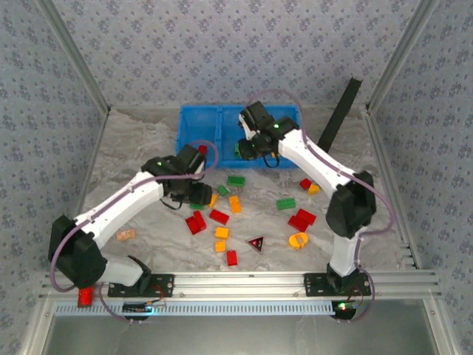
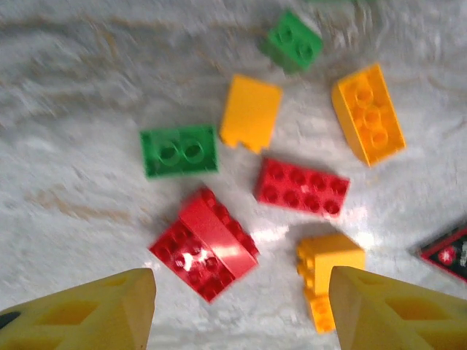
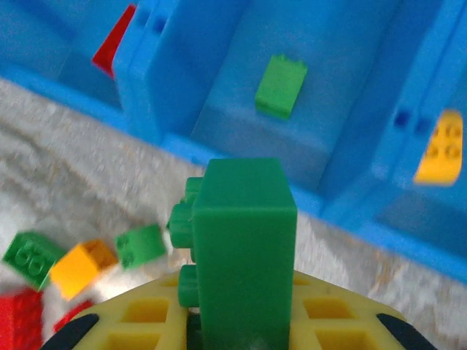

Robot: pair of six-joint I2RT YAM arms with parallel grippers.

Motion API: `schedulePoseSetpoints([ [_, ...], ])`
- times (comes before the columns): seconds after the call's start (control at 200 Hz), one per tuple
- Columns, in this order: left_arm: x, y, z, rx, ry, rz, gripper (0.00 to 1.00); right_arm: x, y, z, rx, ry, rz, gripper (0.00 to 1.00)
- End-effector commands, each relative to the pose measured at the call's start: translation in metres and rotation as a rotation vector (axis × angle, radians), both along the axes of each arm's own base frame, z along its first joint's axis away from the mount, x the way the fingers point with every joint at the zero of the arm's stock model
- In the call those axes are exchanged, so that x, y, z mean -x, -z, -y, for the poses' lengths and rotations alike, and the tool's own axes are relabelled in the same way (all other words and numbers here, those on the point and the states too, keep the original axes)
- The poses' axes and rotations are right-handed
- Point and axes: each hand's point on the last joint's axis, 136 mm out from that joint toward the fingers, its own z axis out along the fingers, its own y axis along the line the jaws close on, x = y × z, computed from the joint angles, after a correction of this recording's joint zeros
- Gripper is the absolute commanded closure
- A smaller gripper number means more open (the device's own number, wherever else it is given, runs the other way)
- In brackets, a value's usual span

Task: Sort the legos into containers by color
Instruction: Place the lego in the container.

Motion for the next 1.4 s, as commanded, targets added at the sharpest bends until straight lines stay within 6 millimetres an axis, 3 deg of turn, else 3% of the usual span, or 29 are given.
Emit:
schedulePoseSetpoints([
  [0.0,0.027,0.001,0.005,0.054,-0.092,-0.039,0.34,-0.033,0.010,0.003,0.050,-0.008,0.029,0.80],
  [0.16,0.051,0.008,0.015,0.120,-0.152,-0.024,0.33,-0.077,0.035,-0.004,0.050,0.005,0.043,0.80],
  [0.395,0.088,0.015,0.039,0.118,-0.119,-0.043,0.32,-0.108,0.081,-0.011,0.082,-0.019,0.035,0.81],
  [0.655,0.122,0.035,0.064,0.060,-0.095,-0.090,0.31,-0.122,0.106,-0.023,0.068,-0.058,0.057,0.80],
  [0.91,0.136,0.053,0.088,0.034,-0.087,-0.116,0.31,-0.121,0.133,-0.026,0.083,-0.079,0.029,0.74],
  [1.069,0.142,0.060,0.097,0.028,-0.088,-0.145,0.31,-0.118,0.130,-0.026,0.077,-0.080,0.035,0.66],
  [1.399,0.148,0.078,0.106,-0.003,-0.091,-0.193,0.32,-0.116,0.093,-0.029,0.044,-0.097,0.082,0.53],
])
